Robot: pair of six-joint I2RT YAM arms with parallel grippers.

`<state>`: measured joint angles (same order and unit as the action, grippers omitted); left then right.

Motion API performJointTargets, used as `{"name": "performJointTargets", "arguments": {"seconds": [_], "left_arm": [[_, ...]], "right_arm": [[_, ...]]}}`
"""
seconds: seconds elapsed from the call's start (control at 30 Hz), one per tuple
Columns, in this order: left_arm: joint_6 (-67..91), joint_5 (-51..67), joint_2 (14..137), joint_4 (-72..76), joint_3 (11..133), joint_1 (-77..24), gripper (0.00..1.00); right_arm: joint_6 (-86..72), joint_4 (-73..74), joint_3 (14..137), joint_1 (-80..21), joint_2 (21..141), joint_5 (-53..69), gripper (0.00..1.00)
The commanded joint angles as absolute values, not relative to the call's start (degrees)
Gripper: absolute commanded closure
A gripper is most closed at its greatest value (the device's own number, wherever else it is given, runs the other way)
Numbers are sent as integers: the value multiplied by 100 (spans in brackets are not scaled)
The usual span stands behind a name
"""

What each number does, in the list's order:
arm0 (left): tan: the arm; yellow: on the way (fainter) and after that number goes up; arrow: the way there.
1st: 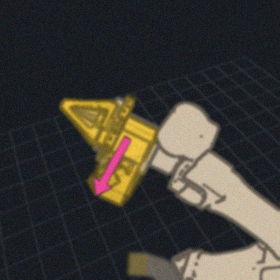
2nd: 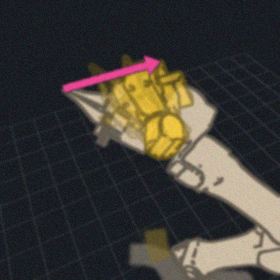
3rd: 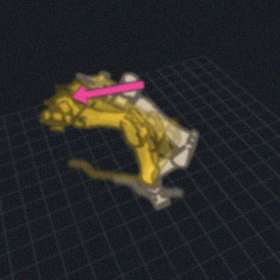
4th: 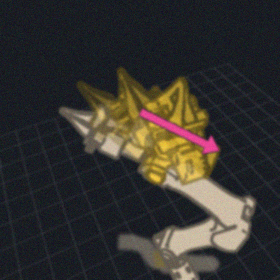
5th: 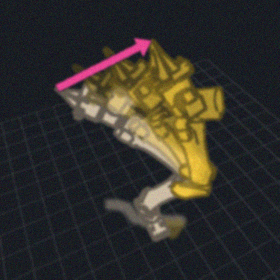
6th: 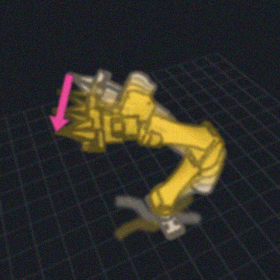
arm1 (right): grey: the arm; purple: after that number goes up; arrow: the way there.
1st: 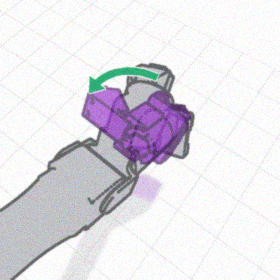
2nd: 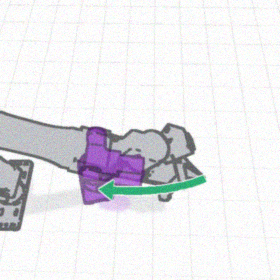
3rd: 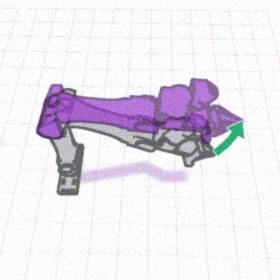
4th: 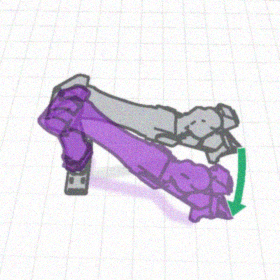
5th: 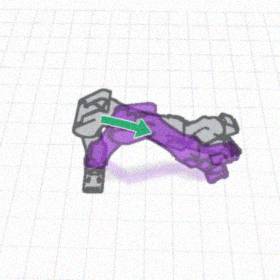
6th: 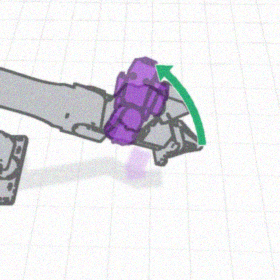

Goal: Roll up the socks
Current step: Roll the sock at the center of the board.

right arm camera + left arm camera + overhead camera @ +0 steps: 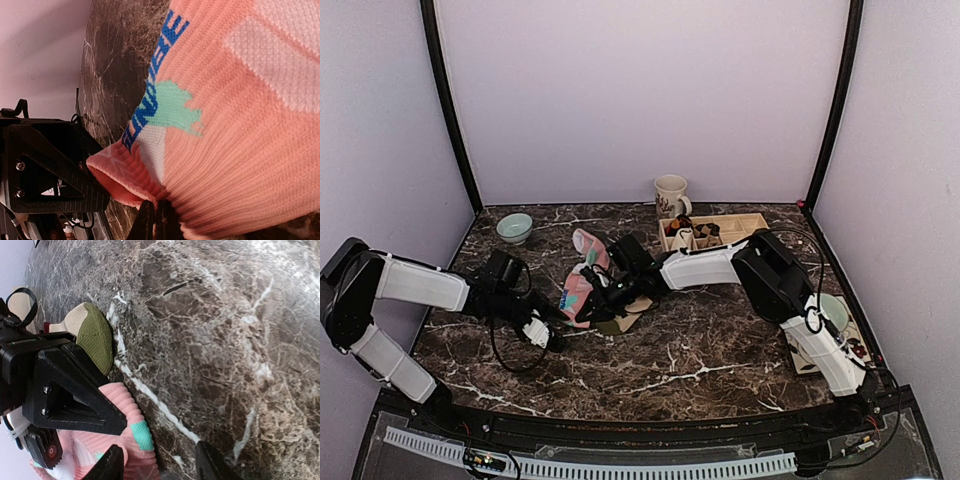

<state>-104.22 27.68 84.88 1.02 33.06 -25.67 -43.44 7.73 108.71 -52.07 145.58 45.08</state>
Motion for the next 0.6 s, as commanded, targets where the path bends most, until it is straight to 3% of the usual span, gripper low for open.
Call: {"name": "performJointTargets", "arguments": {"seconds": [0.0, 0.3, 0.57], "left_arm": [[-10221, 2604, 8593, 69, 3475, -2597, 51], [-10108, 2495, 8722, -22, 3509, -2601, 67], [-8957, 2347, 9174, -697, 4322, -2611, 76]], "right_arm": [[-4452, 1188, 10557, -5221, 14601, 4340, 100], [-4589, 978, 10538, -5228, 14572, 4405, 100], [-4549, 320, 9999, -5229, 14198, 4302, 100]]}}
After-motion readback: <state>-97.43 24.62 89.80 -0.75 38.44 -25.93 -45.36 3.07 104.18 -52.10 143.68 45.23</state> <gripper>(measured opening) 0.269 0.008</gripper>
